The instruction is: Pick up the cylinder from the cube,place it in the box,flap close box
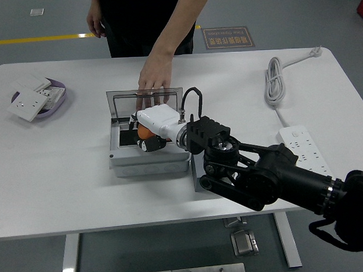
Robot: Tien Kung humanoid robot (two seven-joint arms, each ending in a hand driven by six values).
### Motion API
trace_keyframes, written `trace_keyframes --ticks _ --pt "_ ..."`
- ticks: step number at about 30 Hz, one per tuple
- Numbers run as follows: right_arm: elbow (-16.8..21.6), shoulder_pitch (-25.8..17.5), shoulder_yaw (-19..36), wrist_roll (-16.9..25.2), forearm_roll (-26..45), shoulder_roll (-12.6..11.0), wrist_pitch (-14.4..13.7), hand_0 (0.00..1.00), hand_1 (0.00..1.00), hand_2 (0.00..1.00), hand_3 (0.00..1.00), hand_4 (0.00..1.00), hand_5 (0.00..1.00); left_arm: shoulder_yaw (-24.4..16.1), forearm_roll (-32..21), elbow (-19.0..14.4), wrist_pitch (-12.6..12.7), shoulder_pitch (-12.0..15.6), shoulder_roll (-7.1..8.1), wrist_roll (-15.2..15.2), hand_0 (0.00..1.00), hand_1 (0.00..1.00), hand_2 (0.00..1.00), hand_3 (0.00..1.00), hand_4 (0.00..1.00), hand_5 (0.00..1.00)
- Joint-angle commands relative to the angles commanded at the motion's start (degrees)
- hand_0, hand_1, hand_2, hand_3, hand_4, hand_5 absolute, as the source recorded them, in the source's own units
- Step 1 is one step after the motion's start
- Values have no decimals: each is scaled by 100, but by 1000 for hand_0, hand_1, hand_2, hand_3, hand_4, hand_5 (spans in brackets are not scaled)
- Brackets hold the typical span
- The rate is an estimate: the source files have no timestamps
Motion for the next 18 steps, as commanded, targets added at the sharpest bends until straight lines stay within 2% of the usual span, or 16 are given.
trace_keyframes --ticks 8,14,18 --pt "108 -40 86 173 350 0 -61 804 708 721 694 572 287 15 -4 0 -3 5 -6 -2 585 621 564 599 655 257" --pt "583 -16 476 388 1085 -11 -91 805 708 722 699 608 283 38 -40 0 5 32 -31 1 584 621 563 598 651 255" --pt "924 81 848 453 1566 -240 -23 804 706 721 699 614 288 45 -42 0 9 55 -41 10 584 620 563 599 648 255"
